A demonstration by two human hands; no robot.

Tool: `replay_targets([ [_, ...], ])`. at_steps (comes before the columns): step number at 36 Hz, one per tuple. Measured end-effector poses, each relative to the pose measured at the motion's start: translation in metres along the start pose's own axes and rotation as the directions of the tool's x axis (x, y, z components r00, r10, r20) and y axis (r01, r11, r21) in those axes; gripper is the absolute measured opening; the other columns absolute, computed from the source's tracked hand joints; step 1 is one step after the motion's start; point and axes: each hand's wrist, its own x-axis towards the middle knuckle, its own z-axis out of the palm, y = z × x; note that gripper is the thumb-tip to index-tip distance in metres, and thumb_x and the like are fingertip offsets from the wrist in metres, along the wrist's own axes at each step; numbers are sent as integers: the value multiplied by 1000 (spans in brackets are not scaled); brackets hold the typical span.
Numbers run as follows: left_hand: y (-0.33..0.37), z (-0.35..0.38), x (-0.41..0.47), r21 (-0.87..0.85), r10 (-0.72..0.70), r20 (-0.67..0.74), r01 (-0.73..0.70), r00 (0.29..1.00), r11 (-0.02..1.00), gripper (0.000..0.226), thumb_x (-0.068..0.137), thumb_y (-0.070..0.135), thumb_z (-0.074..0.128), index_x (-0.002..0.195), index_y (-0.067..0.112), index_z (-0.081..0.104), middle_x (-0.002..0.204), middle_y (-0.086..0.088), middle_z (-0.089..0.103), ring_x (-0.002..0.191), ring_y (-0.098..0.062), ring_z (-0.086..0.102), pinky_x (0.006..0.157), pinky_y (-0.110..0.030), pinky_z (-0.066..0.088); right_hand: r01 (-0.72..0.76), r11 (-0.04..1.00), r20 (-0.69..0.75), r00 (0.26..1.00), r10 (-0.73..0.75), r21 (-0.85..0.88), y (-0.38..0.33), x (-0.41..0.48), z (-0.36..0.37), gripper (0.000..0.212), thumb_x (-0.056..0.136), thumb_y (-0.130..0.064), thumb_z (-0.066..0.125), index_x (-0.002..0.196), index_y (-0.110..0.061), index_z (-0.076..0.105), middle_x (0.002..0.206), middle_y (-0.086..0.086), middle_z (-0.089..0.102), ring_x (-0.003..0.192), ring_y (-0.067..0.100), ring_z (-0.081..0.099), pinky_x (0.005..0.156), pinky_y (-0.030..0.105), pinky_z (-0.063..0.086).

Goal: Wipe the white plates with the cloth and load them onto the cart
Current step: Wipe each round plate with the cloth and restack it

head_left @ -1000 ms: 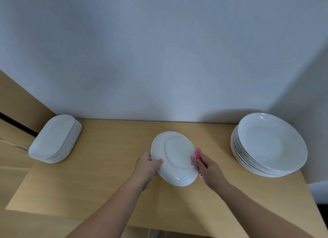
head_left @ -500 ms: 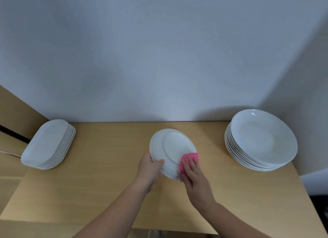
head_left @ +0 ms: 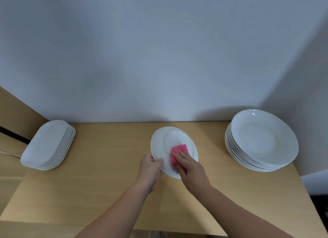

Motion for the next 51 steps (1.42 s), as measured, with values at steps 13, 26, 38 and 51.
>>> replay_targets([
  [13,15,-2,4,1,-37,16,37,999,999,15,97,2,52,102,16,55,109,-7,66,97,-21,66,60,-26,57,50,995,201,979,-30,-91,28,19,-31,46,100,-16,48,144,-26,41,152,-14,30,145,3,18,120,24,14],
  [26,15,0,7,96,-13,9,12,1000,995,22,95,5,56,116,9,54,114,-12,65,105,-28,65,80,-39,58,-128,990,75,988,133,-66,-2,83,-18,44,102,-17,42,146,-18,40,156,-4,29,145,11,22,101,9,12],
  [38,12,1,8,98,6,-3,-6,1000,995,15,94,10,58,105,18,55,108,-9,67,99,-27,67,87,-51,57,54,998,229,972,-57,20,3,45,-29,49,97,-18,57,142,-28,43,150,-20,28,142,-3,13,115,14,11],
  [51,24,7,-4,77,56,64,-61,996,995,17,95,9,55,110,15,55,113,-8,66,107,-26,64,96,-48,53,71,984,143,989,-47,-165,35,16,-65,37,90,-9,66,124,-23,64,136,-12,51,130,-1,40,100,-1,22],
])
